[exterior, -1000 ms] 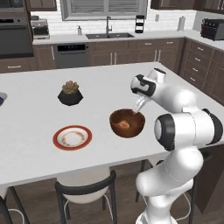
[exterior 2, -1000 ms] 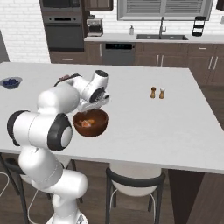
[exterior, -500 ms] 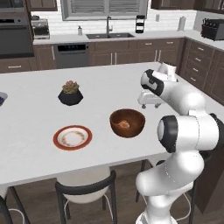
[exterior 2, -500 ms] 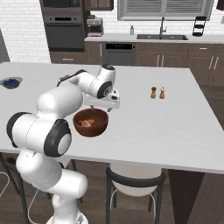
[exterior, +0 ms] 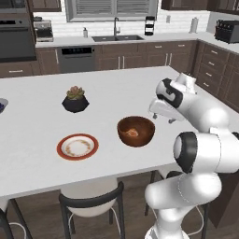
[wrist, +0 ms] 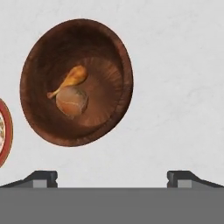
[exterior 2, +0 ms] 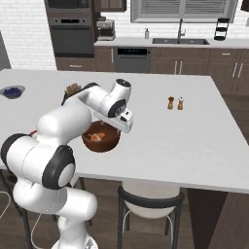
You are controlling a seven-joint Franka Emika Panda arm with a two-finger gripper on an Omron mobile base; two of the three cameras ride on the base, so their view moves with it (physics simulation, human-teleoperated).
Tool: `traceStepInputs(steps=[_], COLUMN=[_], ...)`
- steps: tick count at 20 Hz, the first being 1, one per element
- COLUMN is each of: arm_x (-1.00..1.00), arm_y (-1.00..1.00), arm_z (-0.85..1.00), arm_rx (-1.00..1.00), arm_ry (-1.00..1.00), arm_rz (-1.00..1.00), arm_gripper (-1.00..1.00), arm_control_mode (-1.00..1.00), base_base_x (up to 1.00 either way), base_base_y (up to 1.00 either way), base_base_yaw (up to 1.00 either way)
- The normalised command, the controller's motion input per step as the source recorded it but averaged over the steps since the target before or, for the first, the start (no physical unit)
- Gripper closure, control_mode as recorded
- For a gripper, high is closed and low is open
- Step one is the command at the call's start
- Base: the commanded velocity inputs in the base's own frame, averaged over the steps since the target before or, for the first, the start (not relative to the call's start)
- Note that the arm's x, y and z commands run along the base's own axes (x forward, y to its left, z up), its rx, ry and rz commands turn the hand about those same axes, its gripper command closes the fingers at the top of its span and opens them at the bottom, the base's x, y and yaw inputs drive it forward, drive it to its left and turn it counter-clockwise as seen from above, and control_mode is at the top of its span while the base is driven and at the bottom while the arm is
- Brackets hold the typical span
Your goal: Pick the chicken drumstick and onion from their plates and place them in the bowl. Then put the bowl in the fridge.
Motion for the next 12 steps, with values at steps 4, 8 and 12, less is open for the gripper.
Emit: traceStepInputs(steps=[4, 8, 12], arm_x=[0.37, 0.06, 0.32], arm_y=[0.0, -0.02, 0.0], arm_z=[-0.5, -0.36, -0.25], arm_rx=[0.0, 0.01, 0.0], arm_ry=[0.13, 0.11, 0.02], arm_rz=[-0.11, -0.06, 0.0], arm_gripper=[-1.0, -1.0, -1.0], arm_control_mode=[-1.0, -1.0, -1.0], base_base_x=[0.0, 0.0, 0.0], base_base_y=[0.0, 0.0, 0.0], base_base_yaw=[0.0, 0.0, 0.0])
